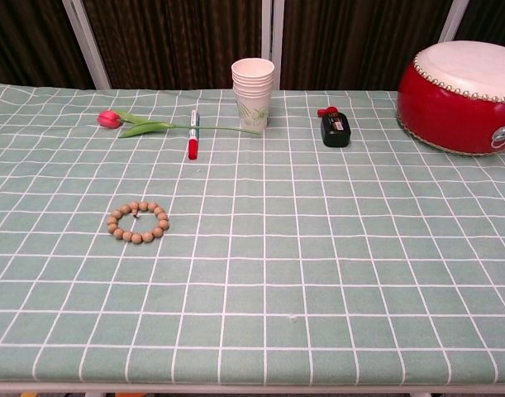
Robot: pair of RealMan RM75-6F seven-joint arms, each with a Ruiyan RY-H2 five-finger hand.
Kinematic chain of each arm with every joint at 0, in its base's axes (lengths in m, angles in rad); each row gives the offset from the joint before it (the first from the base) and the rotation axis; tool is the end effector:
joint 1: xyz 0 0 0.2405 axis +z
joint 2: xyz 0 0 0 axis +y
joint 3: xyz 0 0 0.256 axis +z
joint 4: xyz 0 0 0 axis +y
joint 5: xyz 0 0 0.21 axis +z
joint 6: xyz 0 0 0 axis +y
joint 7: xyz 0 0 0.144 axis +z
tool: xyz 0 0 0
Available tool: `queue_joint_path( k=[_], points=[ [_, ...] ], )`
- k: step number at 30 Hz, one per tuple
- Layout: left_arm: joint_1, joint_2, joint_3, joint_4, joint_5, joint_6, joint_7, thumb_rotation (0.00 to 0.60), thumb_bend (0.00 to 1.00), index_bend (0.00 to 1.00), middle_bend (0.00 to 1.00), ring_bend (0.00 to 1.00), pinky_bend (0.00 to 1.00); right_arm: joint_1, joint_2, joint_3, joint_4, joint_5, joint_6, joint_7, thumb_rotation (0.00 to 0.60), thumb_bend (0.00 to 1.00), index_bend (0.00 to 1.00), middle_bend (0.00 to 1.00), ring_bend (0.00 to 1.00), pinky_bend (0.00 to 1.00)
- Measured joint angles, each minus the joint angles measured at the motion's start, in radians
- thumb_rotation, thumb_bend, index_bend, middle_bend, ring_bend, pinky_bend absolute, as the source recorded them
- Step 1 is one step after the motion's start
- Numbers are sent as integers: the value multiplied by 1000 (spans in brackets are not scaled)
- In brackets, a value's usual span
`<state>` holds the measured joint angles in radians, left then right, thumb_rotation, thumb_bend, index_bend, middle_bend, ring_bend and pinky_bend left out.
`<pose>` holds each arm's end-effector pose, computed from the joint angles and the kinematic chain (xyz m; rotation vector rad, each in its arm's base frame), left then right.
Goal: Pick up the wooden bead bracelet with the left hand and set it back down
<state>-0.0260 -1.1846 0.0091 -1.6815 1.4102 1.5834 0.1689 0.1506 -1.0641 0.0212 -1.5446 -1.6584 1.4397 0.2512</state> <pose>-0.3127 0.1484 0.1417 -1.2760 -0.9273 -0.7927 -0.3021 -0.1946 0.1640 1.5548 -0.9689 1.0588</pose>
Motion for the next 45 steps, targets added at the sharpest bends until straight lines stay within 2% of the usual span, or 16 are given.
queue_joint_path(
  k=[8,12,15,18,24,31,37,45],
  points=[
    [22,-9,4,5,37,25,-18,600,71,242,149,0,0,-25,2,-10,-21,7,38,-24,600,207,7,92,0,0],
    [14,-22,-4,20,70,31,-24,600,70,283,239,37,0,-33,5,-9,-26,1,62,-28,600,207,7,94,0,0],
    [-16,-29,-9,41,124,16,-26,600,73,317,269,47,0,-32,9,-6,-31,-6,70,-39,600,207,7,96,0,0],
    [-78,-37,-14,65,199,-29,-32,600,104,345,300,68,0,-30,12,-1,-39,-10,78,-51,600,207,7,97,0,0],
    [-261,-77,-26,137,322,-212,-58,600,151,364,319,80,0,-32,14,-1,-49,-2,78,-65,600,206,8,98,0,0],
    [-466,-209,-44,258,375,-442,-84,600,166,374,335,80,0,-41,15,-3,-50,18,77,-71,600,206,7,98,0,0],
    [-532,-325,-44,368,354,-534,-61,600,167,401,377,97,5,-44,8,-3,-37,31,72,-61,600,206,7,98,0,0],
    [-546,-406,-33,452,290,-565,7,600,168,443,430,131,6,-45,-3,-1,-16,49,62,-43,600,206,7,99,0,0]
  ],
)
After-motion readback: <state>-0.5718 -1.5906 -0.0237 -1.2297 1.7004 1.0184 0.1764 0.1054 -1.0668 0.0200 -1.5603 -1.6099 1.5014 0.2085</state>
